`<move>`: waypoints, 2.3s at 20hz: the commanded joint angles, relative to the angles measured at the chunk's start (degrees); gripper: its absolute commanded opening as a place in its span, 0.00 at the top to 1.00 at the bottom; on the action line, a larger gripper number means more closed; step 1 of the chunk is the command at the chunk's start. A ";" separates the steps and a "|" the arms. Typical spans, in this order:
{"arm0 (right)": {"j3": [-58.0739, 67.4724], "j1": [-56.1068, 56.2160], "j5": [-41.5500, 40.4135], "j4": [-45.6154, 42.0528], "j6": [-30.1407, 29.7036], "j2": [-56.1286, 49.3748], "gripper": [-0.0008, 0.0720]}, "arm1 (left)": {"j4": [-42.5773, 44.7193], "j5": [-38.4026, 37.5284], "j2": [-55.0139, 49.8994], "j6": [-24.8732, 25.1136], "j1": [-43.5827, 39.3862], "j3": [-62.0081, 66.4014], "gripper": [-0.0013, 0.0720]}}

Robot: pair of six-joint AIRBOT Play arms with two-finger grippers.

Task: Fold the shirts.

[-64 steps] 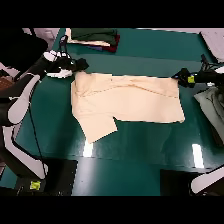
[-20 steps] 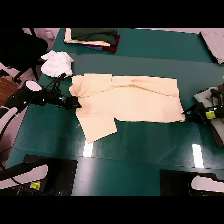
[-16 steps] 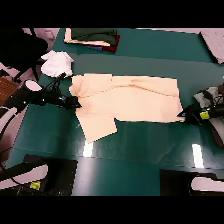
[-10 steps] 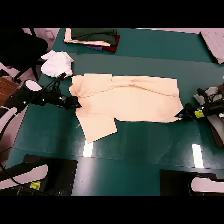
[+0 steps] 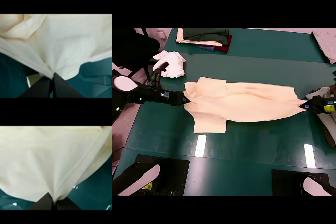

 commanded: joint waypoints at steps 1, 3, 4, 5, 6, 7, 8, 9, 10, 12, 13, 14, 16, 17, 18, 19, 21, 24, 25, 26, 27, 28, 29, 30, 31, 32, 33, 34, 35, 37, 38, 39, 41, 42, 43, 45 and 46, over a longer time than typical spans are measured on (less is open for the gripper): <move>0.00 1.33 -7.58 0.04 2.05 5.55 0.97 | 1.07 3.19 4.13 -1.92 0.04 0.42 0.94; 0.02 3.17 -11.17 0.28 2.78 2.51 0.96 | 0.70 8.63 2.29 -1.88 -0.09 0.46 0.94; 0.02 4.44 -11.96 0.52 2.80 -0.04 0.97 | 0.61 11.13 0.66 -1.79 -0.09 0.48 0.94; 0.02 6.16 -12.81 0.48 2.80 -2.91 0.96 | 0.66 12.92 -0.96 -1.64 -0.09 0.48 0.94; 0.02 7.34 -14.08 0.48 2.86 -5.33 0.96 | 0.70 14.91 -2.78 -1.18 -0.09 0.48 0.94; 0.02 8.37 -15.87 0.48 3.45 -7.63 0.96 | 0.79 17.11 -4.50 -0.90 -0.09 0.48 0.94; 0.02 9.03 -17.66 0.50 4.02 -9.53 0.97 | 0.83 19.69 -6.32 0.00 -0.09 0.61 0.94; 0.02 9.18 -19.37 0.50 4.68 -11.32 0.97 | 0.85 22.12 -7.98 0.31 -0.09 0.87 0.94; 0.02 9.18 -20.55 0.50 4.96 -12.70 0.96 | 0.83 24.35 -9.88 0.31 -0.09 1.36 0.94; 0.02 9.18 -22.51 0.50 5.38 -15.02 0.97 | 0.74 27.23 -13.81 0.42 -0.09 2.64 0.94; 0.02 9.18 -22.97 0.50 5.38 -16.15 0.97 | 0.52 28.11 -15.85 0.98 -0.09 3.37 0.94; 0.02 9.18 -23.12 0.50 5.38 -17.29 0.96 | 0.15 29.00 -18.03 1.60 -0.09 4.11 0.94; 0.02 9.18 -24.20 0.52 5.73 -19.74 0.97 | 0.15 30.47 -21.90 1.79 -0.09 6.10 0.94; 0.02 9.18 -25.22 0.55 5.79 -20.72 0.96 | 0.09 30.95 -23.50 1.79 -0.09 7.26 0.94; 0.02 9.20 -26.21 1.07 5.77 -21.62 0.96 | 0.04 31.36 -24.98 1.81 -0.09 8.46 0.94; 0.04 9.18 -27.12 2.21 5.73 -22.32 0.96 | -0.04 32.00 -26.18 1.79 -0.09 9.46 0.94; 0.04 9.20 -29.38 6.08 3.87 -23.06 0.96 | -0.72 33.20 -28.39 1.79 -0.09 11.43 0.94; 0.28 9.18 -31.06 12.61 0.44 -23.12 0.91 | -2.47 34.18 -31.10 1.79 -0.09 13.86 0.93; 0.85 9.20 -30.71 12.35 0.42 -23.12 0.85 | -3.26 35.12 -31.45 1.79 -0.09 14.03 0.93; 1.81 9.18 -29.57 12.28 0.37 -23.12 0.82 | -3.52 36.28 -31.50 1.73 -0.09 14.03 0.67; 2.84 9.20 -28.39 12.24 0.35 -23.10 0.71 | -3.91 36.81 -31.50 1.27 -0.09 14.05 0.23; 4.04 9.16 -27.17 12.17 0.22 -22.86 0.64 | -4.22 36.79 -31.47 0.83 -0.09 14.05 0.15; 4.76 9.07 -26.91 12.02 0.11 -22.10 0.62 | -4.33 36.11 -31.32 0.83 -0.09 14.03 0.15; 5.09 9.07 -27.21 12.04 -0.07 -20.72 0.62 | -4.33 35.50 -31.19 0.90 -0.09 14.05 0.15; 5.01 8.90 -28.06 11.96 -0.20 -19.02 0.55 | -4.42 35.12 -31.04 0.87 -0.09 14.05 0.15; 4.98 8.50 -28.37 11.96 -0.57 -17.29 0.55 | -4.66 34.75 -31.01 0.87 -0.07 14.25 0.15; 4.96 7.87 -28.09 11.93 -0.94 -15.63 0.55 | -5.03 34.29 -30.82 0.87 -0.07 14.36 0.15; 4.96 7.15 -27.04 11.82 -1.03 -14.14 0.55 | -5.01 34.03 -30.25 0.92 0.04 14.38 0.15; 4.96 6.36 -25.57 11.82 -1.53 -12.87 0.55 | -5.05 33.99 -29.35 0.92 0.02 14.38 0.15; 4.87 4.98 -22.67 11.47 -2.01 -10.84 0.55 | -5.18 33.48 -27.08 1.22 0.04 14.38 0.15; 4.85 4.50 -21.20 10.27 -1.99 -9.92 0.55 | -4.96 32.41 -25.70 1.49 0.02 14.38 0.16; 4.83 4.17 -20.04 8.90 -1.99 -9.05 0.55 | -4.94 30.36 -24.30 1.90 -0.22 14.38 0.17; 3.69 4.09 -19.58 7.34 -1.99 -6.71 0.55 | -4.02 26.21 -22.49 3.30 -0.44 14.38 0.17; 2.32 4.07 -20.55 7.39 -1.99 -5.42 0.55 | -3.34 24.39 -22.08 3.26 -0.44 14.38 0.17; 1.03 4.07 -21.14 7.39 -1.99 -4.42 0.55 | -2.23 23.28 -22.03 3.19 -0.44 14.32 0.17; -1.73 4.07 -21.20 7.39 -2.01 -2.67 0.55 | -1.92 20.52 -22.10 3.04 -0.44 14.25 0.17; -3.39 4.07 -21.38 7.41 -2.32 -1.77 0.55 | -1.95 18.75 -22.08 2.95 -0.44 14.25 0.17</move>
